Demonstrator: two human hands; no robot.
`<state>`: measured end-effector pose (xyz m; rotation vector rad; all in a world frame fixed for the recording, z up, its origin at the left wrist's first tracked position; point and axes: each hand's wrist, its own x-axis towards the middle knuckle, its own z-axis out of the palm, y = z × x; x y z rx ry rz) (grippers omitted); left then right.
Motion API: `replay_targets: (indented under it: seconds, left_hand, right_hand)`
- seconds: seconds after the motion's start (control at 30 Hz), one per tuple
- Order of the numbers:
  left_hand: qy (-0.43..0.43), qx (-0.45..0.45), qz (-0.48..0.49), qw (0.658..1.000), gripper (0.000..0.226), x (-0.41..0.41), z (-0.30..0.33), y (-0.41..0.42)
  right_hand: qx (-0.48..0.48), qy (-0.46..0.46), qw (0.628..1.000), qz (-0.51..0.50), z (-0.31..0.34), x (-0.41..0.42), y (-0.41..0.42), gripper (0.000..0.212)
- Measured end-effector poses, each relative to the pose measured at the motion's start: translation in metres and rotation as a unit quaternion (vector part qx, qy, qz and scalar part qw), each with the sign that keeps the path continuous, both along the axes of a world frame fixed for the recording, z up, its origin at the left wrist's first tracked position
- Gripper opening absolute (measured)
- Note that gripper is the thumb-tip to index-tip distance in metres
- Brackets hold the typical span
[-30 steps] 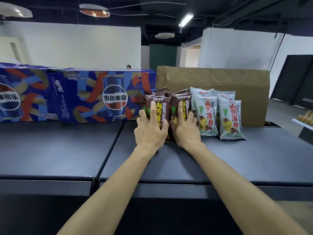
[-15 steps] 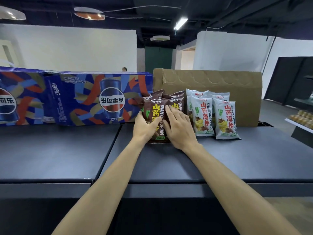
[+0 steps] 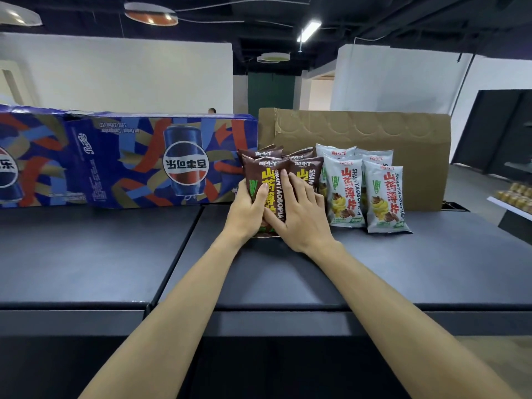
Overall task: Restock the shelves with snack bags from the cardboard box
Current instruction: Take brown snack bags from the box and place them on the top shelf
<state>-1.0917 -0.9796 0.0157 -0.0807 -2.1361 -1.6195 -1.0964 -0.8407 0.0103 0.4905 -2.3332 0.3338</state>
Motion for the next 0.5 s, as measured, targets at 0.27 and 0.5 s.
replay_targets:
  seconds: [0.27, 0.5]
  left_hand:
    - [-0.027, 0.024, 0.027, 0.999, 0.047, 0.011, 0.004, -0.004]
    - [-0.016, 0.014, 0.026, 0.999, 0.044, 0.016, 0.005, -0.003]
  right_hand:
    - [-0.01, 0.028, 1.0, -0.005, 0.002, 0.011, 0.008, 0.085]
    - [0.022, 0.042, 0.998, -0.043, 0.003, 0.037, 0.011, 0.08]
